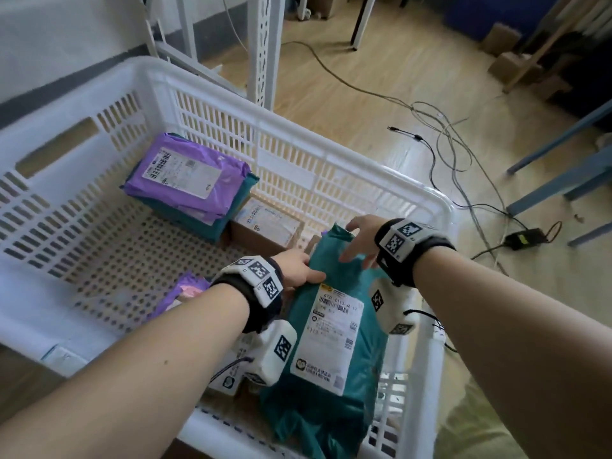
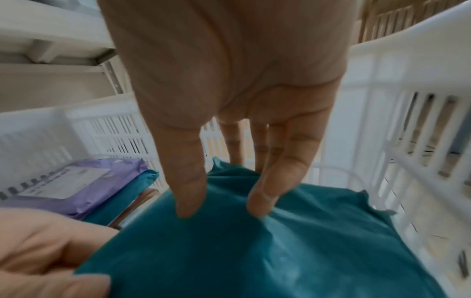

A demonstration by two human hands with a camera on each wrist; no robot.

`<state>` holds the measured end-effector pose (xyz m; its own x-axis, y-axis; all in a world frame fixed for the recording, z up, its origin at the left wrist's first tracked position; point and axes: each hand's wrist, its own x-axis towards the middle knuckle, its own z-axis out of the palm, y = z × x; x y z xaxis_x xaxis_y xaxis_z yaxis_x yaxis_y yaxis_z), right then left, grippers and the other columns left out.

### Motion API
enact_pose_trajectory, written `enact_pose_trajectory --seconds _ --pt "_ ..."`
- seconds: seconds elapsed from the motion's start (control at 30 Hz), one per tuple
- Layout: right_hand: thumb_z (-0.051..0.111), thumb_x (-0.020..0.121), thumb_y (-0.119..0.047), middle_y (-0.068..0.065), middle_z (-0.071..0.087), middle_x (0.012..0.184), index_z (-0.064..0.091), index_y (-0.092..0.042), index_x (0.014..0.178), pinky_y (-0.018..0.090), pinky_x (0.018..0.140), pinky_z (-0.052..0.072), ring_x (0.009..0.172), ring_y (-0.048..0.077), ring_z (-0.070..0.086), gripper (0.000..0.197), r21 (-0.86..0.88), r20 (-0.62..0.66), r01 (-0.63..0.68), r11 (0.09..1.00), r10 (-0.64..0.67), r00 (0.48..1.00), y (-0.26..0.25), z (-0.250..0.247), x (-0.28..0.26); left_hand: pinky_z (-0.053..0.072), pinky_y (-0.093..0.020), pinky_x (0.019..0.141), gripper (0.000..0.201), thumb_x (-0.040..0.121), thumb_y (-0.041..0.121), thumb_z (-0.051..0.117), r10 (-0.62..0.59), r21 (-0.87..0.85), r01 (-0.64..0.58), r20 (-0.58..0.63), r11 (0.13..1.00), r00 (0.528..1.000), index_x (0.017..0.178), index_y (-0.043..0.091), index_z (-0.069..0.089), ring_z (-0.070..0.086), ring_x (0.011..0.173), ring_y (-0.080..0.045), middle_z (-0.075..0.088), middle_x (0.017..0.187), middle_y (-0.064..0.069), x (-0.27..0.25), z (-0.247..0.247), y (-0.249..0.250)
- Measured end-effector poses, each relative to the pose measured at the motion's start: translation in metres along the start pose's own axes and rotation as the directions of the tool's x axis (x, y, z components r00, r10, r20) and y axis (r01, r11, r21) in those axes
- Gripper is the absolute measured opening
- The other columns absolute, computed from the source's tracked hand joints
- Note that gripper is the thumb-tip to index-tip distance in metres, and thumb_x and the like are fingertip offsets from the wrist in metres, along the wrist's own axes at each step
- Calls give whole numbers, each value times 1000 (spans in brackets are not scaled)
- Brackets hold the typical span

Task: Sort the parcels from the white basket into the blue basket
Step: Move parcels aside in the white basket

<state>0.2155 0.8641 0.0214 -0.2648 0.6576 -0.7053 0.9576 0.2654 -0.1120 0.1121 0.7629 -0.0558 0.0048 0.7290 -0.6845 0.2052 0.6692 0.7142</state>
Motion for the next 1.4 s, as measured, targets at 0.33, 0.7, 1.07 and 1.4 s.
enact_pose_trajectory --seconds 0.33,0.7,1.07,1.4 --pt "70 79 -34 6 64 118 57 -11 122 37 91 53 102 23 64 50 -177 -70 -2 984 -10 997 10 14 26 51 -37 91 45 81 44 65 -32 464 92 -134 881 991 109 9 63 63 99 -26 67 109 -7 13 1 -5" --pt "51 93 -16 10 58 130 58 -6 128 37 100 47 118 20 57 37 -114 -141 126 986 -141 980 -29 -13 -9 43 -29 79 24 93 34 54 185 513 39 -378 858 907 102 13 61 56 90 -20 57 97 -5 -54 -66 45" --pt "60 88 -17 14 62 124 60 -8 124 36 92 48 115 30 59 37 63 -351 376 924 -332 875 -68 -52 -104 37 -24 79 8 92 26 57 298 576 148 -606 804 737 86 20 56 49 88 -18 51 93 -2 -195 -123 76" --pt "57 88 -19 15 61 124 60 -7 122 36 89 48 115 31 58 37 -13 -358 427 904 -403 843 -105 -48 -113 40 -25 71 21 89 27 58 258 488 163 -682 857 685 69 26 51 51 85 -19 55 90 -1 -211 -129 63"
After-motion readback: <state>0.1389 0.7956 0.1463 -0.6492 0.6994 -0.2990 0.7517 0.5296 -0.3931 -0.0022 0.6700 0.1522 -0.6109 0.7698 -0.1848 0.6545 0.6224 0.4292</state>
